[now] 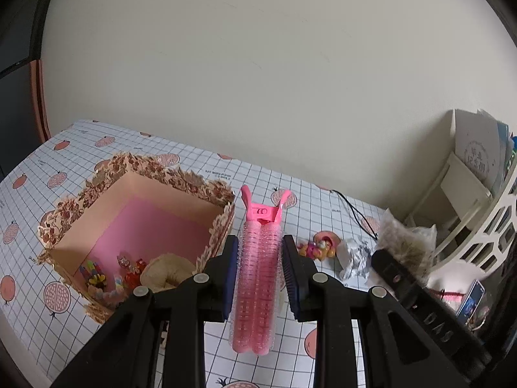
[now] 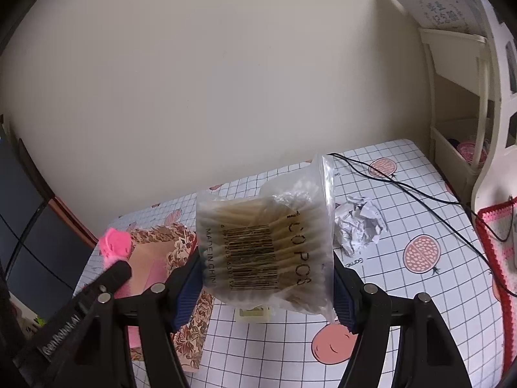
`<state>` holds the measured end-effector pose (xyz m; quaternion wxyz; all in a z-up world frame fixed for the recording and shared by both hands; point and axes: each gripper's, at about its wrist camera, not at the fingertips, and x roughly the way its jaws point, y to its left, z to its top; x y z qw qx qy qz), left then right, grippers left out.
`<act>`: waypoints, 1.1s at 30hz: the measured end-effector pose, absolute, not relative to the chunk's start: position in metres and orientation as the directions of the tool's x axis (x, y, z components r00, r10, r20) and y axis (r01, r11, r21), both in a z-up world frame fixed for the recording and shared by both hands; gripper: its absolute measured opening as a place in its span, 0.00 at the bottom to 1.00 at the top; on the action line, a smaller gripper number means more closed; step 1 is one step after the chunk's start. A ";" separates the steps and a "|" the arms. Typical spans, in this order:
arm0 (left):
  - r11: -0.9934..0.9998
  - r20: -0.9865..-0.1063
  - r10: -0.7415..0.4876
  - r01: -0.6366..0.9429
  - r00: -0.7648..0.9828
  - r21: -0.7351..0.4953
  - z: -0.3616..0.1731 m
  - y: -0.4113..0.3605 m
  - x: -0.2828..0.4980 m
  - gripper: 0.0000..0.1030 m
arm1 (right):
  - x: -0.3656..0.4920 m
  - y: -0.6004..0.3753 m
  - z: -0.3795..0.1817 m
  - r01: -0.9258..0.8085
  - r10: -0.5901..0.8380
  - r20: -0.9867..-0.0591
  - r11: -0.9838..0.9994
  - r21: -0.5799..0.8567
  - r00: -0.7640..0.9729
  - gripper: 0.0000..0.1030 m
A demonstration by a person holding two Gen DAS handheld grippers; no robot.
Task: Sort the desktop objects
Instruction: 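Carry the pink roller and cotton-swab bag toward the floral box with both tools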
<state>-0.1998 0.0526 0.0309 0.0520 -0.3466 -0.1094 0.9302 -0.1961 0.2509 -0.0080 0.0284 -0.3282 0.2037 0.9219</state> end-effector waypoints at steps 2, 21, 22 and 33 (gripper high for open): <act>-0.971 -0.629 0.168 -0.017 -0.759 -0.239 0.032 0.050 -0.201 0.27 | -0.199 0.246 -0.010 -0.178 -0.087 -0.618 -0.918 0.354 -0.782 0.70; -0.946 -0.601 0.106 0.106 -0.792 -0.306 0.031 -0.035 -0.203 0.27 | -0.215 0.175 -0.008 -0.042 -0.170 -0.602 -0.946 0.322 -0.780 0.70; -0.944 -0.601 0.103 0.113 -0.793 -0.311 0.031 -0.040 -0.202 0.27 | -0.216 0.171 -0.008 -0.033 -0.179 -0.601 -0.945 0.325 -0.779 0.70; -0.906 -0.601 0.050 0.217 -0.797 -0.362 0.022 -0.103 -0.193 0.27 | -0.221 0.111 -0.015 0.066 -0.255 -0.611 -0.947 0.314 -0.749 0.70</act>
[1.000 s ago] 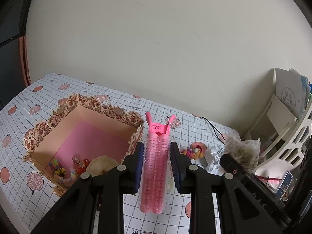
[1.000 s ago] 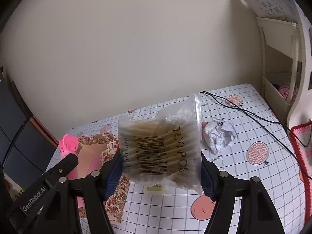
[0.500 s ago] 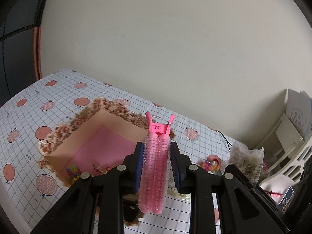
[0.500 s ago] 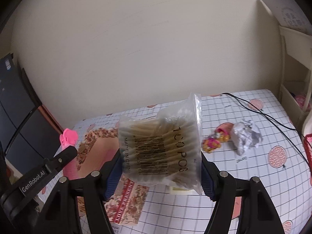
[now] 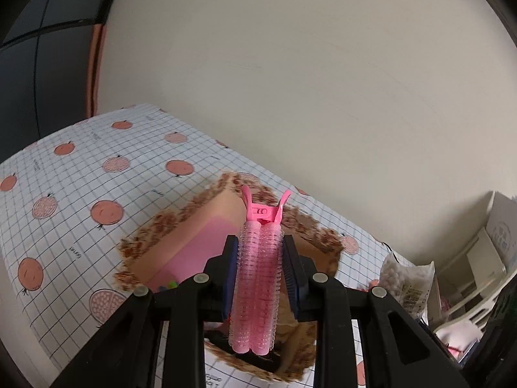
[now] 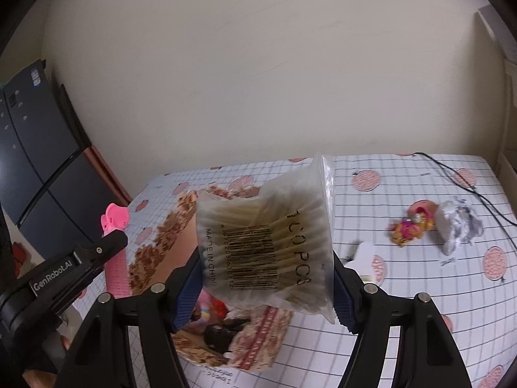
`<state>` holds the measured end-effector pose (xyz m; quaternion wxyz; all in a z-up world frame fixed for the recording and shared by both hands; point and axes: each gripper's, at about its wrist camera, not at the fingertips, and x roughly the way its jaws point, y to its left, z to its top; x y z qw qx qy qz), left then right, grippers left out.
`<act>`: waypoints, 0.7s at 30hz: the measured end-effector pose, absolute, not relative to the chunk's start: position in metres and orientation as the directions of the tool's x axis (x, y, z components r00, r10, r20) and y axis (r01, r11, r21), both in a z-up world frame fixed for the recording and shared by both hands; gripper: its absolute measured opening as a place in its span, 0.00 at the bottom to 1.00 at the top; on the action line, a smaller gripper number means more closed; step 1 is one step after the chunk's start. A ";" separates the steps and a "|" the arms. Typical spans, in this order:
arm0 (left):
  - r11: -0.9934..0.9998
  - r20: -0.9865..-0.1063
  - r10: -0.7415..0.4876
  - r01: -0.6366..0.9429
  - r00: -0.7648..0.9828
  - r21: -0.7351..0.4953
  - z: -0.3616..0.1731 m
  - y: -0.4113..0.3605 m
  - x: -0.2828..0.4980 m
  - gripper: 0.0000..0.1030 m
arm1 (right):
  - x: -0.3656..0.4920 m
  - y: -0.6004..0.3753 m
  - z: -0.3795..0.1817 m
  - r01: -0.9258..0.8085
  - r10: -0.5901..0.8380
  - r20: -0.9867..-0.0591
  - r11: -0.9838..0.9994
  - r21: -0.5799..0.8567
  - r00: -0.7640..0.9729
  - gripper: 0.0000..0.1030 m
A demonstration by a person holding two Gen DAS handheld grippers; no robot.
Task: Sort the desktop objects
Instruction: 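Carry the pink roller and cotton-swab bag toward the floral box with both tools, then open the left tool to drop the roller while the right tool releases the swab bag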
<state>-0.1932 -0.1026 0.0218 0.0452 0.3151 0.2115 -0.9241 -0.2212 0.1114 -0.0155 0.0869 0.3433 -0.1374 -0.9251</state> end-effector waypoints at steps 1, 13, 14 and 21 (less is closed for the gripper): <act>-0.902 -0.603 0.046 0.226 -0.796 -0.368 0.020 -0.108 -0.193 0.27 | -0.222 0.108 -0.016 0.072 -0.256 -0.613 -0.949 0.308 -0.747 0.70; -0.852 -0.609 0.030 0.299 -0.792 -0.431 0.006 -0.153 -0.184 0.27 | -0.231 0.068 -0.029 0.135 -0.277 -0.638 -0.955 0.264 -0.718 0.70; -0.849 -0.610 0.033 0.300 -0.792 -0.435 0.004 -0.155 -0.184 0.27 | -0.231 0.066 -0.030 0.139 -0.279 -0.641 -0.955 0.261 -0.715 0.70; -0.839 -0.628 0.054 0.306 -0.776 -0.450 -0.008 -0.161 -0.191 0.27 | -0.235 0.051 -0.040 0.159 -0.284 -0.676 -0.957 0.243 -0.680 0.70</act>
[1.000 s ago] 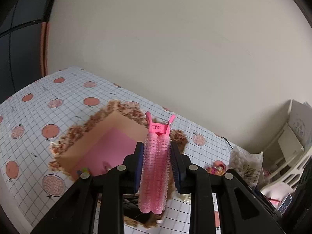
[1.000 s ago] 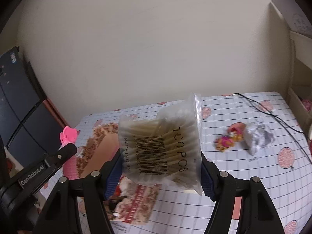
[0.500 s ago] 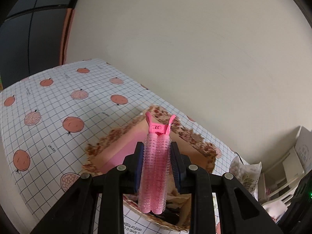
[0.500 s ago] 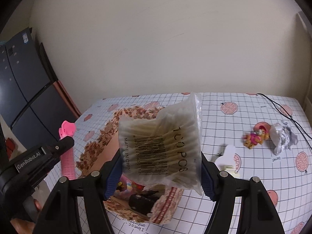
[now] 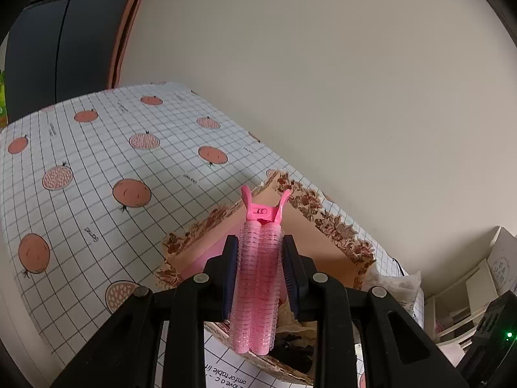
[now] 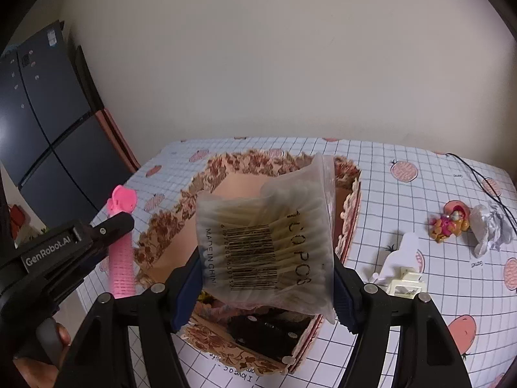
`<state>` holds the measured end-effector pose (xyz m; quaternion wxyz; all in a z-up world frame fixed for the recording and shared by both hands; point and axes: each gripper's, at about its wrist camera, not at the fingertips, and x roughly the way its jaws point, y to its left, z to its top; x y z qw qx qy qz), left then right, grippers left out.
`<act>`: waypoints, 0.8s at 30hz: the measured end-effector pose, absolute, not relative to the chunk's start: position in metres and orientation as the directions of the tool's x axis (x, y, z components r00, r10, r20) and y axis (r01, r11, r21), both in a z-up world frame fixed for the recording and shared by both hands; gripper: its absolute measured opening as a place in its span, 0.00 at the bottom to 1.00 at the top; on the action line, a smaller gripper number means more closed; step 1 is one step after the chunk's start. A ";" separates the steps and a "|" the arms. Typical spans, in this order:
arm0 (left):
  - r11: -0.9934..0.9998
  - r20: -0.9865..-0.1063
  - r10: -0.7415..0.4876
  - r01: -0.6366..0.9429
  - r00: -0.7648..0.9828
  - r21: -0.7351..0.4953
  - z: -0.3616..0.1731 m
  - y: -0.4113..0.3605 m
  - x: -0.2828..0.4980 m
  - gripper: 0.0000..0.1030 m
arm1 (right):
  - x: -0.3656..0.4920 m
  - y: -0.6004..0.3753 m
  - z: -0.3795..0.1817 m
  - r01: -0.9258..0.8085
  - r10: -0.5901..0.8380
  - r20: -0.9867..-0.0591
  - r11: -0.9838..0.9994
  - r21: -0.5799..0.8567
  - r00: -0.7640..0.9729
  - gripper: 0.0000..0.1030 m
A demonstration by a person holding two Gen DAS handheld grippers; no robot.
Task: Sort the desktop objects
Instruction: 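Open the left tool to drop the roller while the right tool releases the swab bag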
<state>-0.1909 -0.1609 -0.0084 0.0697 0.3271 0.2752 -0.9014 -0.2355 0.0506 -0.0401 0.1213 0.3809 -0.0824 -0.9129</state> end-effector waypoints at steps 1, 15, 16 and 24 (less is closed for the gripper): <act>-0.838 -0.631 0.056 0.307 -0.774 -0.451 -0.011 -0.162 -0.193 0.27 | -0.236 0.050 -0.041 0.158 -0.283 -0.681 -0.957 0.242 -0.676 0.70; -0.845 -0.690 0.093 0.309 -0.718 -0.436 -0.035 -0.148 -0.210 0.27 | -0.246 0.045 -0.056 0.163 -0.287 -0.718 -0.957 0.238 -0.634 0.71; -0.847 -0.693 0.093 0.309 -0.715 -0.433 -0.036 -0.148 -0.210 0.27 | -0.246 0.045 -0.056 0.163 -0.288 -0.718 -0.957 0.240 -0.633 0.71; -0.847 -0.705 0.089 0.320 -0.703 -0.425 -0.036 -0.148 -0.210 0.31 | -0.248 0.047 -0.056 0.165 -0.307 -0.718 -0.951 0.263 -0.624 0.73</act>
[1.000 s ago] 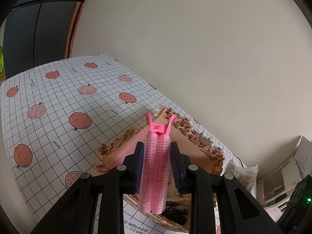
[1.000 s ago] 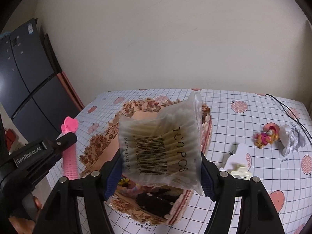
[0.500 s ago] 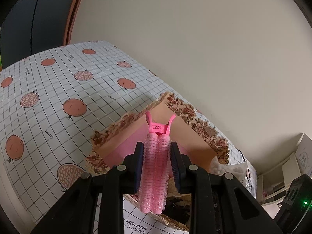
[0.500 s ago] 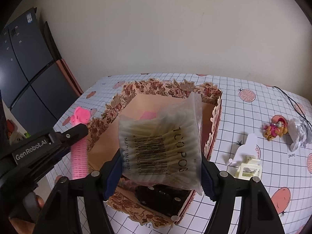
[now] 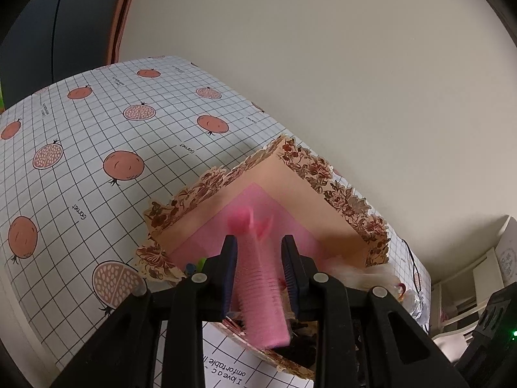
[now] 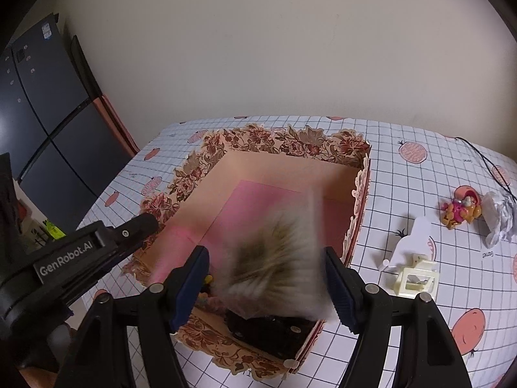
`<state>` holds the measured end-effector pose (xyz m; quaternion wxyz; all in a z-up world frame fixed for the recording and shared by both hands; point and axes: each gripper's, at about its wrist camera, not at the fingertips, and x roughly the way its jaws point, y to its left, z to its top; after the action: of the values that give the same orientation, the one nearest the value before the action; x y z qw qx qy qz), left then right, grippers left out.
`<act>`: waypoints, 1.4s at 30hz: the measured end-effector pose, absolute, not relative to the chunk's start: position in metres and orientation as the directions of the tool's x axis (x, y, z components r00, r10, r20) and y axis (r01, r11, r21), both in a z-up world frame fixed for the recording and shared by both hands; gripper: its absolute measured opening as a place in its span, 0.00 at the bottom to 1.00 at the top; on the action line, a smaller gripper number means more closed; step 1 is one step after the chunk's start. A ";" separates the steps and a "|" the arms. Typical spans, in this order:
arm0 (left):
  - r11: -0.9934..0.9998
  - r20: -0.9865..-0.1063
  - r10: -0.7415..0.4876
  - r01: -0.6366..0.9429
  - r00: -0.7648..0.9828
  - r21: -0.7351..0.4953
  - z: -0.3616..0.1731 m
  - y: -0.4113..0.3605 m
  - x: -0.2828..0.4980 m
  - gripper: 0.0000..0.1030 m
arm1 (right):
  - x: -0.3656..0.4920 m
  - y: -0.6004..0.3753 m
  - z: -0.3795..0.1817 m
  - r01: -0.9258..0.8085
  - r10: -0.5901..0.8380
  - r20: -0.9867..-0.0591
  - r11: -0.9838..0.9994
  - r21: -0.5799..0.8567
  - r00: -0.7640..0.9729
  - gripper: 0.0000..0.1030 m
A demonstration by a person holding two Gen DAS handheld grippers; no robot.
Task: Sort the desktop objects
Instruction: 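Open the left tool to drop the roller while the right tool releases the swab bag, then withdraw both open tools from the box toward the clip and paper ball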
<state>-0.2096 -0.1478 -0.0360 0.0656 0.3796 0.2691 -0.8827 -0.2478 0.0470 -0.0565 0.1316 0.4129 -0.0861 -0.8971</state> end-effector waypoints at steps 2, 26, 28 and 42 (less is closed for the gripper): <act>-0.849 -0.707 0.083 0.322 -0.702 -0.419 -0.035 -0.147 -0.209 0.36 | -0.248 0.047 -0.056 0.166 -0.313 -0.716 -0.949 0.269 -0.624 0.74; -0.843 -0.705 0.007 0.375 -0.709 -0.386 -0.021 -0.152 -0.201 0.66 | -0.245 0.066 -0.043 0.139 -0.303 -0.683 -0.948 0.285 -0.665 0.95; -0.842 -0.706 0.000 0.381 -0.708 -0.381 -0.021 -0.151 -0.201 0.72 | -0.245 0.069 -0.041 0.139 -0.302 -0.679 -0.948 0.285 -0.669 0.99; -0.851 -0.708 -0.044 0.398 -0.705 -0.343 -0.015 -0.138 -0.201 0.86 | -0.241 0.091 -0.032 0.130 -0.296 -0.662 -0.948 0.289 -0.689 1.00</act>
<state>-0.2008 -0.1384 -0.0149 0.1242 0.3636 0.2432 -0.8906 -0.2405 0.0906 -0.0318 0.1167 0.3768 -0.1101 -0.9123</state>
